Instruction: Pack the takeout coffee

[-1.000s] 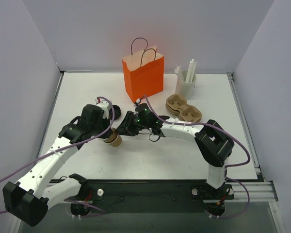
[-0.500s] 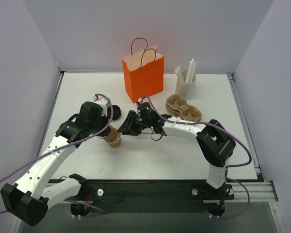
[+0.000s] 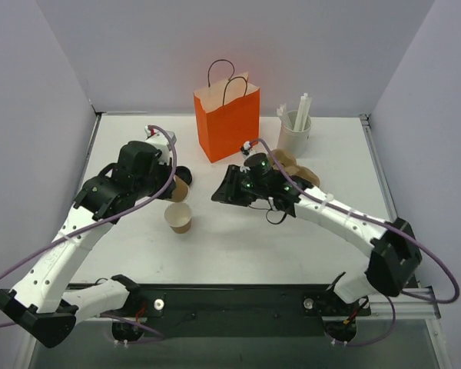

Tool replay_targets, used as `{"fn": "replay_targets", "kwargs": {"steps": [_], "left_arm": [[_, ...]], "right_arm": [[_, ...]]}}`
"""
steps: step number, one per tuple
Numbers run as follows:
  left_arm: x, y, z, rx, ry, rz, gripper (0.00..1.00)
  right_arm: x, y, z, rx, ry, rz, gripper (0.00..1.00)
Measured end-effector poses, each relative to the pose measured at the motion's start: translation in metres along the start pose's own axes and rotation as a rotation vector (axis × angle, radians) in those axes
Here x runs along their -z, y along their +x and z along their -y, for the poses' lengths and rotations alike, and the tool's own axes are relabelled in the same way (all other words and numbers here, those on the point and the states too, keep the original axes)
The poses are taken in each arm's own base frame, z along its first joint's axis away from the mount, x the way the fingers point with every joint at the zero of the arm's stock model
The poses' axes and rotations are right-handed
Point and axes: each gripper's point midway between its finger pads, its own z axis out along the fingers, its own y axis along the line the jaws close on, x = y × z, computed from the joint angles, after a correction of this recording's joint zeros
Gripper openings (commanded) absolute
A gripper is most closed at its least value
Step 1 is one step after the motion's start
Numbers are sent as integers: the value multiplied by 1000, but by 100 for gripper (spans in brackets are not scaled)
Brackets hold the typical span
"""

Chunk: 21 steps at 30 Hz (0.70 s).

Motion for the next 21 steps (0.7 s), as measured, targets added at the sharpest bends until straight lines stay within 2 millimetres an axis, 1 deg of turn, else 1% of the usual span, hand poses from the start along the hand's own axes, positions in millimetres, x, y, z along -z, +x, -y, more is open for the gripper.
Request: {"fn": "replay_targets", "kwargs": {"steps": [2,4,6,7,10,12,14,16,19,21], "left_arm": [[5,-14,11,-22,11,31,0],[6,-19,29,-59,27,41,0],[1,-14,46,-100,39,22,0],[-3,-10,52,-113,39,9,0],[-19,9,72,-161,27,-51,0],[-30,22,87,-196,19,-86,0],[-42,37,100,-228,14,-117,0],[-53,52,109,-254,8,-151,0],[-74,72,117,-286,-20,-201,0],[-88,85,120,-305,-47,-228,0]], "right_arm": [[23,-4,3,49,27,56,38],[52,-4,11,87,54,111,38],[83,-3,20,114,76,172,38],[97,0,25,126,85,197,38],[132,10,44,144,107,259,38],[150,22,61,145,124,279,38],[163,33,78,145,150,285,38],[176,38,88,141,167,300,38],[189,40,93,136,170,328,38],[193,41,96,135,176,334,38]]}}
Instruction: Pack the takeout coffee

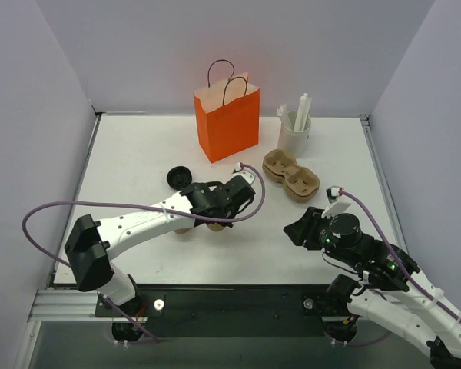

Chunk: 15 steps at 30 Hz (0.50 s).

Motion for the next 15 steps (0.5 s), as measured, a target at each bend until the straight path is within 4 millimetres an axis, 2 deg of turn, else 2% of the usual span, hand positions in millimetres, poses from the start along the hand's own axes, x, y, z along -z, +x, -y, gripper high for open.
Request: {"fn": "replay_targets", "kwargs": {"steps": [3,7,10,11,13,14,15], "left_arm": [[-19,17,3,-19,-38,-49,0],[-30,35,5,-33,-60,-91,12],[-31,34,9,-22,-53,-83,26],[-32,32,10,-19,-49,-76,34],[-32,30,12,-10,-43,-65,41],[-31,29,12,-7,-42,-63,51],[-30,29,11,-5,-44,-61,52]], "right_arm": [[0,4,6,8,27,-18,38],[-3,10,10,18,52,-46,39],[-4,13,11,22,58,-58,39],[-4,13,11,22,59,-59,38],[-4,12,10,20,58,-57,38],[-3,11,9,19,56,-56,38],[-3,10,9,18,55,-54,38]]}}
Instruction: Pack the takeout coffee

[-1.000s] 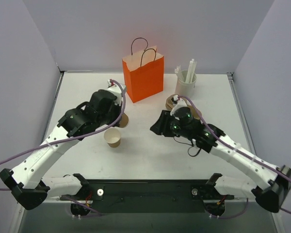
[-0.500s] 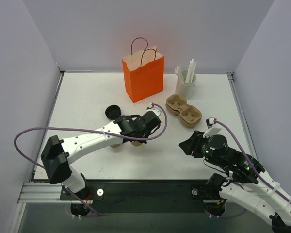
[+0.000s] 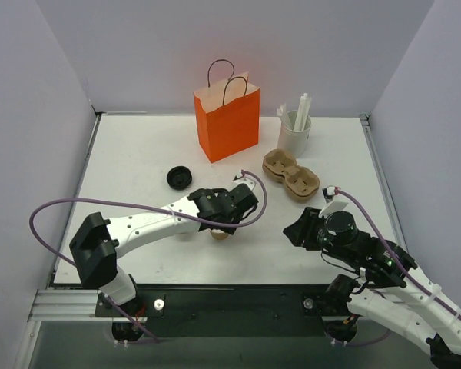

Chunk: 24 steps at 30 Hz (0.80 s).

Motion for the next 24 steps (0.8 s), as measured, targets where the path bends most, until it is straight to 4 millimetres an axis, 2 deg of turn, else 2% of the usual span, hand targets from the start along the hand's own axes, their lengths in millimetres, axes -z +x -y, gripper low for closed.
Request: {"fn": "replay_targets", "kwargs": {"steps": [3,7,12,13,15,17,19,24], "left_arm": [[10,-4,-7,11,-14,14,53],[33,-19,-30,54,-65,59,53],[48,-21,-93,197,-169,74,55],[47,-15,-110,230,-195,66,58],[44,-2,-128,260,-220,43,60],[40,11,-132,259,-216,13,62],[33,19,-129,243,-193,-14,62],[16,19,-120,222,-160,-41,56]], "right_arm": [[3,-4,-3,-3,-10,9,38],[8,-10,-9,-10,-29,20,39],[9,-11,-13,-21,-43,18,39],[10,-11,-14,-21,-45,16,39],[10,-10,-15,-22,-50,12,39],[10,-10,-15,-21,-53,9,39],[10,-9,-16,-20,-55,5,39],[8,-7,-20,-14,-59,-15,40]]}}
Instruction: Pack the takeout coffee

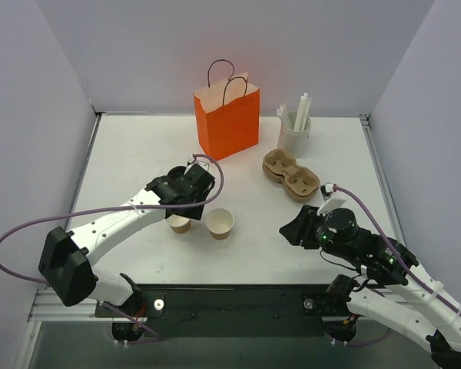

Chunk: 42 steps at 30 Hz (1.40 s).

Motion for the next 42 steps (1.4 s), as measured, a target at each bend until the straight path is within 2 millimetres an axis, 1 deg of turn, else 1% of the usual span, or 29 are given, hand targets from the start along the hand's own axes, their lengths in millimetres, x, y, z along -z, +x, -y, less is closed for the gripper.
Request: {"fn": "replay_targets", "kwargs": {"steps": [3,4,5,7,9,11,14,15,20,22,25,26,28,29,32,35,38,40,42], "left_arm": [[-20,3,3,-5,-20,-40,49],[-28,5,4,-9,-33,-61,45],[-35,8,4,-13,-43,-77,37],[-49,16,3,-20,-76,-122,32],[-59,22,-1,-22,-118,-149,31],[-67,28,-10,-22,-171,-175,31],[-72,31,-33,0,-252,-196,30],[-74,32,-44,20,-283,-207,30],[-82,47,-121,199,-421,-297,32],[-81,52,-154,284,-460,-331,33],[-75,62,-204,418,-519,-365,39],[-72,66,-215,455,-527,-371,42],[-65,72,-238,529,-553,-372,43],[-62,74,-245,552,-565,-368,44],[-59,77,-251,578,-572,-372,45],[-60,76,-248,585,-550,-376,47],[-59,69,-243,586,-520,-367,55],[-53,58,-240,584,-504,-342,60],[-41,32,-236,587,-471,-274,61]], "right_arm": [[-2,1,-2,1,-5,-10,40],[-2,2,-3,1,-8,-12,40],[-2,2,-3,1,-10,-12,40],[-1,2,-5,2,-18,-15,40],[0,3,-5,2,-23,-15,41],[1,2,-6,1,-31,-11,41],[5,0,-8,-2,-47,1,41],[6,0,-8,-3,-50,4,41],[9,-2,-9,-6,-60,13,42],[10,-2,-9,-6,-61,14,42],[12,-2,-10,-7,-68,17,43],[12,-2,-10,-7,-70,17,43],[14,-3,-10,-7,-73,20,43],[14,-3,-10,-6,-75,20,43],[16,-2,-9,-3,-73,17,44],[17,-3,-9,4,-72,16,44],[19,-3,-9,12,-72,17,45],[20,-4,-9,16,-75,19,45],[22,-5,-9,18,-78,22,45]]}}
